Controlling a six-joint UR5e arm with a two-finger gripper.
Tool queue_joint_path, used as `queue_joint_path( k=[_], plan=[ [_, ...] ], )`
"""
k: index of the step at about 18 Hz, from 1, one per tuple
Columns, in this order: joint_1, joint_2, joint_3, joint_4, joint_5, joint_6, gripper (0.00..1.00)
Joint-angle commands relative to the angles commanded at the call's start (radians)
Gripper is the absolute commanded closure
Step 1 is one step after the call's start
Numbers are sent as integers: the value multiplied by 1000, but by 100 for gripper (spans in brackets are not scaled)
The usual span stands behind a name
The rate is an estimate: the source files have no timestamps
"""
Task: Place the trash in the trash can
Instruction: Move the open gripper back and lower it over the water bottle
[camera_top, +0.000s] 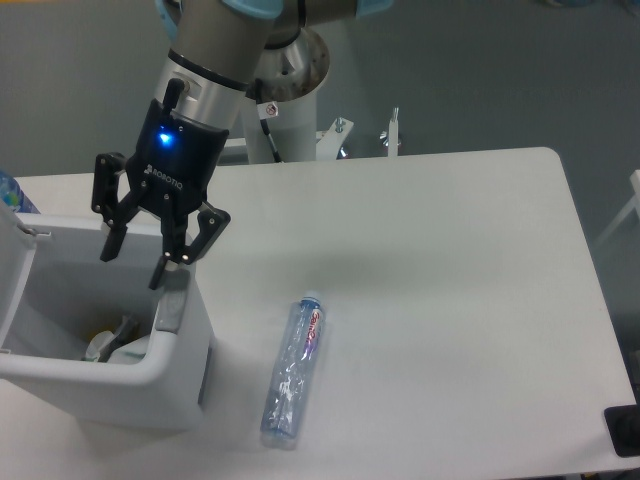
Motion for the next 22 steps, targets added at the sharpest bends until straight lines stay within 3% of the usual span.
queue_joint_path(
  k=[3,10,13,19,22],
  plan=[
    [49,-60,40,0,87,2,0],
    [118,-140,108,-2,138,2,0],
    [150,-207,97,-5,216,2,0],
    [141,-328,95,-18,272,-2,0],
    [108,-371,97,-69,279,-8,0]
  ],
)
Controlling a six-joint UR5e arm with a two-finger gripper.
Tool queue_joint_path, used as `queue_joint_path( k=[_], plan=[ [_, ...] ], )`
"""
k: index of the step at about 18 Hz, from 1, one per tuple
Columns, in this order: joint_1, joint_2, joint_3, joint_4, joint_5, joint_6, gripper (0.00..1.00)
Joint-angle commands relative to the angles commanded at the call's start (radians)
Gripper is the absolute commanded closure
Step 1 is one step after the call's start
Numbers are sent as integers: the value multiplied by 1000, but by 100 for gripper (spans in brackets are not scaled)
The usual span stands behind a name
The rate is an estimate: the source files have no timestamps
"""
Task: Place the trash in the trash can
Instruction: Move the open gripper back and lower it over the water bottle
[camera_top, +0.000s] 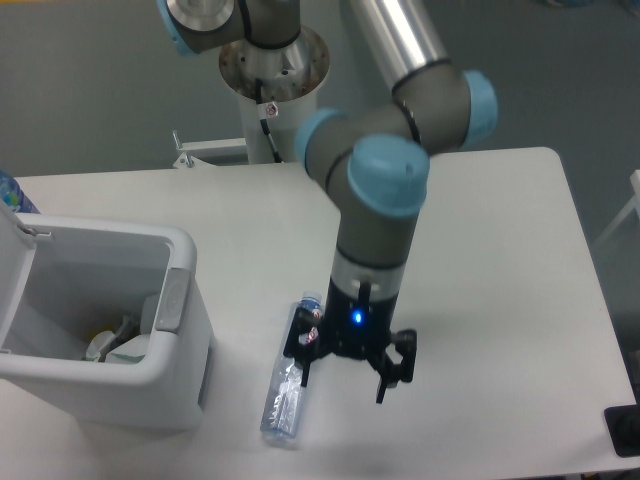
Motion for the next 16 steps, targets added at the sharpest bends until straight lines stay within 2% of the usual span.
queue_joint_path(
  k=[3,8,13,16],
  plan=[
    [-12,-20,3,-8,24,-9,0],
    [-47,-87,32,-14,95,-21,0],
    [-77,-156,115,-130,140,-37,0],
    [-91,-172,126,-155,141,-43,0]
  ],
)
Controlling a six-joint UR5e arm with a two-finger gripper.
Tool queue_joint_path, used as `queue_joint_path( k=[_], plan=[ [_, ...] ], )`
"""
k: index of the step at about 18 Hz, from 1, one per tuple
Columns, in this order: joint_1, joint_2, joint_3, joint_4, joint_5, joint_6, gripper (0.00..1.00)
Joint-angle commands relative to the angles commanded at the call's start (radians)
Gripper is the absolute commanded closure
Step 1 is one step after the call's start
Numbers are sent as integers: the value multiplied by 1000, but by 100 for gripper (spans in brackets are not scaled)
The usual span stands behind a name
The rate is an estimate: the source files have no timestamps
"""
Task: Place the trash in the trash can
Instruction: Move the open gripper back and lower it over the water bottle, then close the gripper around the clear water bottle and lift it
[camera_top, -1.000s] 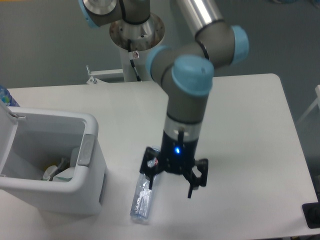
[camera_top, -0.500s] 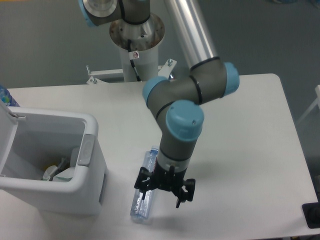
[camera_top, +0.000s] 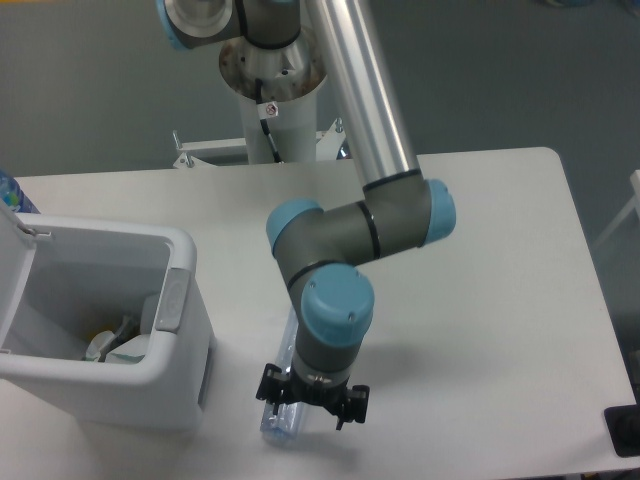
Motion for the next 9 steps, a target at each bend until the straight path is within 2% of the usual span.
queue_joint_path(
  k=[9],
  plan=[
    [-21,-25,0,-11,38,-6,0]
  ],
)
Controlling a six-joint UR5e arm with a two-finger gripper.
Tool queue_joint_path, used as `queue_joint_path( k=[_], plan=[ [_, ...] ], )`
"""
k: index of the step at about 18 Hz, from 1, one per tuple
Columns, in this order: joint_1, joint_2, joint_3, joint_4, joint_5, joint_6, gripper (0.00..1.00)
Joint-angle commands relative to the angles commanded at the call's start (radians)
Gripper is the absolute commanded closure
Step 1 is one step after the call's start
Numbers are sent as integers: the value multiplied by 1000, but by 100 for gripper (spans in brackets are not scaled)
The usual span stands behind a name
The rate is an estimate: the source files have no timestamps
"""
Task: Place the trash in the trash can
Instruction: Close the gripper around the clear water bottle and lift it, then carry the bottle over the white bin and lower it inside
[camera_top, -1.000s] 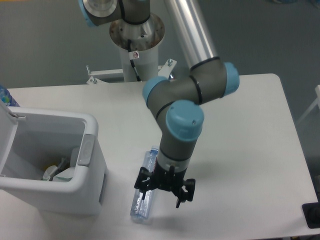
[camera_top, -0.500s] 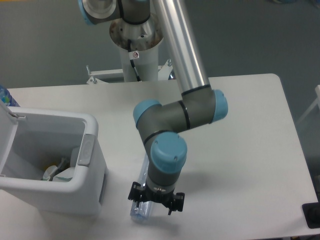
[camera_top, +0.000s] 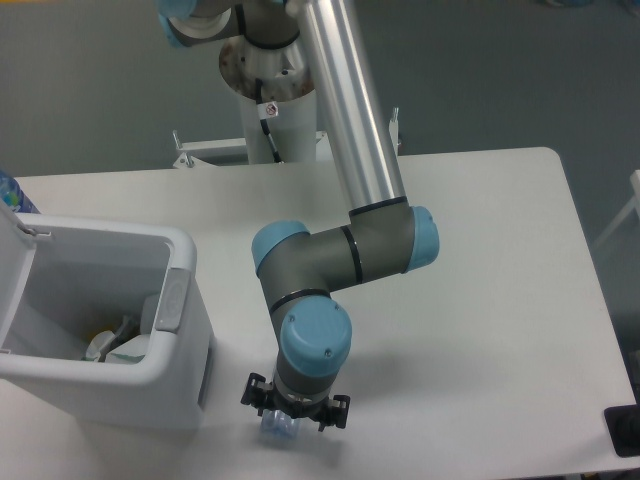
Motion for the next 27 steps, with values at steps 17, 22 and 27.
queue_joint_path(
  k=[17,22,27],
  plan=[
    [27,66,32,11,-86,6,78],
    [101,70,158,52,-271,-5,78],
    [161,132,189,92,-513,-138,78]
  ],
)
